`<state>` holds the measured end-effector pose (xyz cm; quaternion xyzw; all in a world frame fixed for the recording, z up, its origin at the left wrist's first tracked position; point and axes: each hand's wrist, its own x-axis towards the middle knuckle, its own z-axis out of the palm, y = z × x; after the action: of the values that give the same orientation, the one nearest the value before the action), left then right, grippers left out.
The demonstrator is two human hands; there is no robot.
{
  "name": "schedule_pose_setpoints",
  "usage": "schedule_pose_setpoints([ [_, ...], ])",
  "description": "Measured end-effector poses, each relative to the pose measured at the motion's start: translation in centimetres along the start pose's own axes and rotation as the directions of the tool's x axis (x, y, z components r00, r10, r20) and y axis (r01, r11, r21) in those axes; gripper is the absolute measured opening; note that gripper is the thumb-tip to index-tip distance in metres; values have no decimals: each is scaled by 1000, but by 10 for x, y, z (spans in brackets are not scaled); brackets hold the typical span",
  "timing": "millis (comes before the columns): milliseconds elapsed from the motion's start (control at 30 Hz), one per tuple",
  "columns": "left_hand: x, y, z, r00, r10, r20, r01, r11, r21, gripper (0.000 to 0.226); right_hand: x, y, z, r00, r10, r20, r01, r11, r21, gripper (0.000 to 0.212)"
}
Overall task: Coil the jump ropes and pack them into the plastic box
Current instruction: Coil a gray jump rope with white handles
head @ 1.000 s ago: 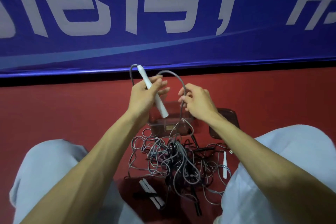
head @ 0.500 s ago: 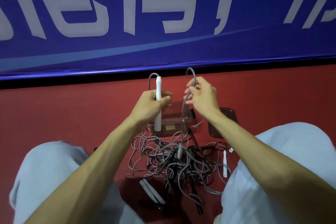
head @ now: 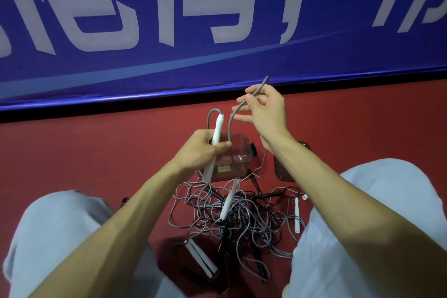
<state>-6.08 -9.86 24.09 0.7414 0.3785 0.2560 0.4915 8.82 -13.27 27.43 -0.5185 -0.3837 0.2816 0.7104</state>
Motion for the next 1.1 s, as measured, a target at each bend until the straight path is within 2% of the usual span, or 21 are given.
schedule_pose_setpoints([
  [133, -6, 10, 6, 999, 40, 36, -35, 991, -129, 10, 2, -5, -1, 999, 49, -5, -48, 991, 124, 10],
  [233, -5, 14, 8, 996, 80, -26, -84, 962, -262, 11, 5, -5, -3, 993, 118, 8, -118, 980, 162, 9],
  [300, -1, 14, 5, 991, 48, -124, -90, 927, -365, 9, 8, -3, -6, 979, 199, 50, -203, 975, 87, 14],
  [400, 3, 17, 0, 973, -1, -232, -118, 858, -500, 8, 7, 5, -10, 936, 319, 146, -291, 938, -187, 20],
  [433, 4, 19, -2, 967, -11, -256, -130, 839, -528, 8, 6, 8, -12, 921, 341, 191, -274, 912, -305, 21],
  [500, 3, 20, -6, 953, -25, -300, -152, 821, -551, 7, 3, 12, -13, 886, 349, 305, -150, 839, -523, 22],
  [600, 4, 19, -11, 941, -39, -337, -171, 801, -573, 5, -4, 12, -11, 822, 349, 451, 43, 751, -659, 17],
  [700, 5, 18, -12, 936, -52, -349, -176, 789, -588, 5, -6, 9, -9, 845, 262, 467, 228, 613, -757, 8],
  [733, 5, 17, -13, 932, -44, -359, -174, 814, -554, 6, -6, 9, -9, 857, 254, 448, 215, 615, -759, 9],
  [833, 7, 10, -14, 944, 25, -329, -143, 930, -339, 6, -4, 9, -12, 891, 280, 356, 59, 707, -704, 12],
  [933, 8, 3, -17, 972, 101, -213, -103, 995, -1, 13, -1, 6, -15, 926, 262, 272, -69, 825, -560, 14],
  [1000, 6, 2, -16, 986, 121, -113, -94, 972, 217, 23, 0, 2, -16, 931, 264, 250, -130, 884, -450, 16],
  [1100, 4, 3, -14, 995, 102, 3, -93, 902, 422, 27, -1, -5, -15, 933, 277, 229, -204, 933, -297, 9],
])
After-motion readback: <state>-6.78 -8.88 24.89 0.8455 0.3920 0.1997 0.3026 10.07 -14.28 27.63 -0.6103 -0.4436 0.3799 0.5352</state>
